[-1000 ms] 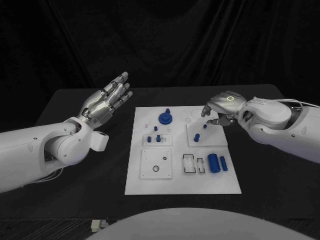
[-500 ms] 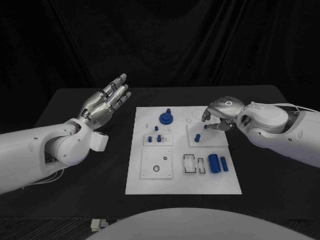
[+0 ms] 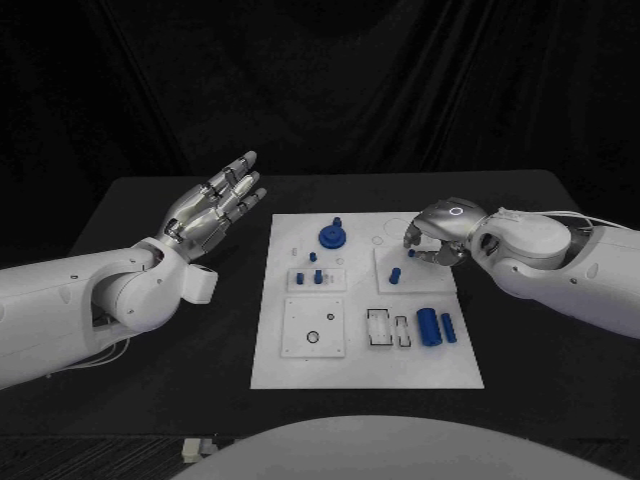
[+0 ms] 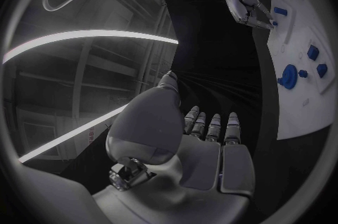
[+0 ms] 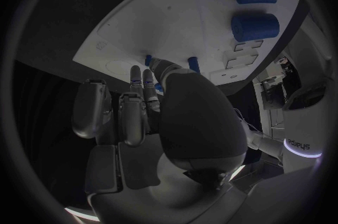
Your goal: Assemble the parts on the task board
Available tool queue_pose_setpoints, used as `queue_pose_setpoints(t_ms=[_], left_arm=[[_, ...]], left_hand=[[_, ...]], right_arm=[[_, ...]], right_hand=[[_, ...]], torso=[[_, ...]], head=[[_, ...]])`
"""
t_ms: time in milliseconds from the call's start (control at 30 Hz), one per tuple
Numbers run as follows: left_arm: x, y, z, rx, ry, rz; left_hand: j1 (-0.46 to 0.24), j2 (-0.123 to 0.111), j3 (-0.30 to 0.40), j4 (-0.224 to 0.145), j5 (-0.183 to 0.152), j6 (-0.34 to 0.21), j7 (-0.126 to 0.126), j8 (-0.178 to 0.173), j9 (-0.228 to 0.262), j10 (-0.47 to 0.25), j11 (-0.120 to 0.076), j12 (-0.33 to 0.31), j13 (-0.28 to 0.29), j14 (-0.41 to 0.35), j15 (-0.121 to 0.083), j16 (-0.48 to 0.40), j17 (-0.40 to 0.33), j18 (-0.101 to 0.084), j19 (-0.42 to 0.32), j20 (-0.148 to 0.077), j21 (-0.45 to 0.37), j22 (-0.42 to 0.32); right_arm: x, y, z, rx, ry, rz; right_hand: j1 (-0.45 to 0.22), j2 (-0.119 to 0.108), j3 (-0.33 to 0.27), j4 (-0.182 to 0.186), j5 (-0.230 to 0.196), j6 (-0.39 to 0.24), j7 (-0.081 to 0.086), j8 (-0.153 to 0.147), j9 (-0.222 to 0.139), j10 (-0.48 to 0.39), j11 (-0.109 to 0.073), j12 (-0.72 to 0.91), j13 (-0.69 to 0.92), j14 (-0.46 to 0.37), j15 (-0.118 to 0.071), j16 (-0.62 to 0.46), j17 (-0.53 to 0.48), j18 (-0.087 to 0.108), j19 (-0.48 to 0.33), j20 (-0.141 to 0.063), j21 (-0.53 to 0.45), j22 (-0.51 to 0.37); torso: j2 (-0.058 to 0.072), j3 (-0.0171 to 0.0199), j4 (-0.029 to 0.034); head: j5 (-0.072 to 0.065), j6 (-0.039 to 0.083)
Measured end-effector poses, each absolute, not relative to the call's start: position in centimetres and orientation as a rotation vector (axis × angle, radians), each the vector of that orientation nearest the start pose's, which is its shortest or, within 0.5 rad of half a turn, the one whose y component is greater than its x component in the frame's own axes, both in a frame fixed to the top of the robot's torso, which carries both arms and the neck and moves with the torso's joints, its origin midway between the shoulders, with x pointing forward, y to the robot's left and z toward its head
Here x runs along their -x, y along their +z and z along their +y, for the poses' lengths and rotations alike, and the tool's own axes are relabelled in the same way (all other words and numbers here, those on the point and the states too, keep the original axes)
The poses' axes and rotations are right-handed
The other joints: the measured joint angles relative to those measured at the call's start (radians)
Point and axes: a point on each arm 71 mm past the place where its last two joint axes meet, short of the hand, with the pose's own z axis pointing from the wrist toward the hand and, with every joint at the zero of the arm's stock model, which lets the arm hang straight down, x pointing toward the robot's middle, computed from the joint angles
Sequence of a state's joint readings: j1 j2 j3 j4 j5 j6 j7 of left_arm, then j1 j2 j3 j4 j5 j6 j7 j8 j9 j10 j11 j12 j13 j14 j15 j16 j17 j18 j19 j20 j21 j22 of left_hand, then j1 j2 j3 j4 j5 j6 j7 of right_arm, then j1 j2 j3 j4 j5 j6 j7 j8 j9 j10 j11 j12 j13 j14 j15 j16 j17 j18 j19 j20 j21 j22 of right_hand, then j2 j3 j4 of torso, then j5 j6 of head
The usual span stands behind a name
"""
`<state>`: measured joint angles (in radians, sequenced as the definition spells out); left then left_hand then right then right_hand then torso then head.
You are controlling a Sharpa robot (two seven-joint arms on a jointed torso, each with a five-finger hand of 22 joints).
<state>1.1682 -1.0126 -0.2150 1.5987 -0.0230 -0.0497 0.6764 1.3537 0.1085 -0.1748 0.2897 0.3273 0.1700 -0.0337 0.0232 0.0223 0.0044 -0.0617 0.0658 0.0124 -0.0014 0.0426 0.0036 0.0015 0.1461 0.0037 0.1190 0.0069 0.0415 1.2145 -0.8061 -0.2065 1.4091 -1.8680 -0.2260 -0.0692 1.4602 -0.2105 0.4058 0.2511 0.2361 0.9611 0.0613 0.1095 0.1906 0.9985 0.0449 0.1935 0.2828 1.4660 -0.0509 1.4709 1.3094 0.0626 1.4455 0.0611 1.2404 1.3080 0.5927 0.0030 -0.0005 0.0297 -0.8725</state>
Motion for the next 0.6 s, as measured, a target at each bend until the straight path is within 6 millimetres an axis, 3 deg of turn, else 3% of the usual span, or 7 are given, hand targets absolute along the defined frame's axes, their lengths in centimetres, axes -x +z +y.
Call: queue_pose_setpoints(t_ms=[200,300,600], left_arm=[[-43.21,-22.74,25.98,1.017,-1.769,1.422],[-43.23,-22.79,25.96,1.012,-1.771,1.426],[-43.26,-23.03,25.98,1.006,-1.775,1.435]], left_hand=[[0.014,0.002,-0.006,0.000,0.008,0.004,0.004,0.000,0.001,0.000,0.008,0.000,0.000,0.002,0.012,0.000,0.000,0.000,0.000,0.014,0.000,0.003],[0.028,0.011,-0.010,-0.004,0.016,0.007,0.007,0.000,0.001,0.001,0.014,0.004,0.000,0.002,0.025,0.000,0.000,0.000,0.001,0.035,0.000,0.007],[0.064,0.017,-0.021,-0.010,0.046,0.007,0.014,0.000,0.001,-0.001,0.030,0.008,0.001,0.002,0.044,0.000,0.000,0.000,0.001,0.067,0.000,0.016]], right_arm=[[-47.83,-25.12,-21.06,0.670,0.367,1.727],[-47.86,-25.28,-21.07,0.670,0.368,1.730],[-47.92,-25.57,-21.10,0.672,0.373,1.735]], right_hand=[[0.000,0.000,0.022,-0.009,0.007,0.004,0.004,0.005,0.005,0.000,0.000,0.005,0.002,0.000,0.000,-0.004,0.000,0.000,0.000,0.000,0.000,0.000],[-0.006,-0.006,0.038,-0.018,0.007,0.012,0.012,0.015,0.011,0.000,0.000,0.013,0.005,0.000,0.000,-0.004,0.000,0.000,0.000,0.000,0.000,0.000],[-0.011,-0.011,0.053,-0.031,0.007,0.020,0.012,0.023,0.022,0.007,0.000,0.026,0.011,0.000,0.000,-0.004,0.000,0.000,0.000,0.000,0.000,0.000]], torso=[[0.000,0.0000,-0.0004],[0.000,0.0000,-0.0003],[0.000,-0.0001,0.0000]], head=[[0.003,0.000],[0.003,0.000],[0.001,0.000]])
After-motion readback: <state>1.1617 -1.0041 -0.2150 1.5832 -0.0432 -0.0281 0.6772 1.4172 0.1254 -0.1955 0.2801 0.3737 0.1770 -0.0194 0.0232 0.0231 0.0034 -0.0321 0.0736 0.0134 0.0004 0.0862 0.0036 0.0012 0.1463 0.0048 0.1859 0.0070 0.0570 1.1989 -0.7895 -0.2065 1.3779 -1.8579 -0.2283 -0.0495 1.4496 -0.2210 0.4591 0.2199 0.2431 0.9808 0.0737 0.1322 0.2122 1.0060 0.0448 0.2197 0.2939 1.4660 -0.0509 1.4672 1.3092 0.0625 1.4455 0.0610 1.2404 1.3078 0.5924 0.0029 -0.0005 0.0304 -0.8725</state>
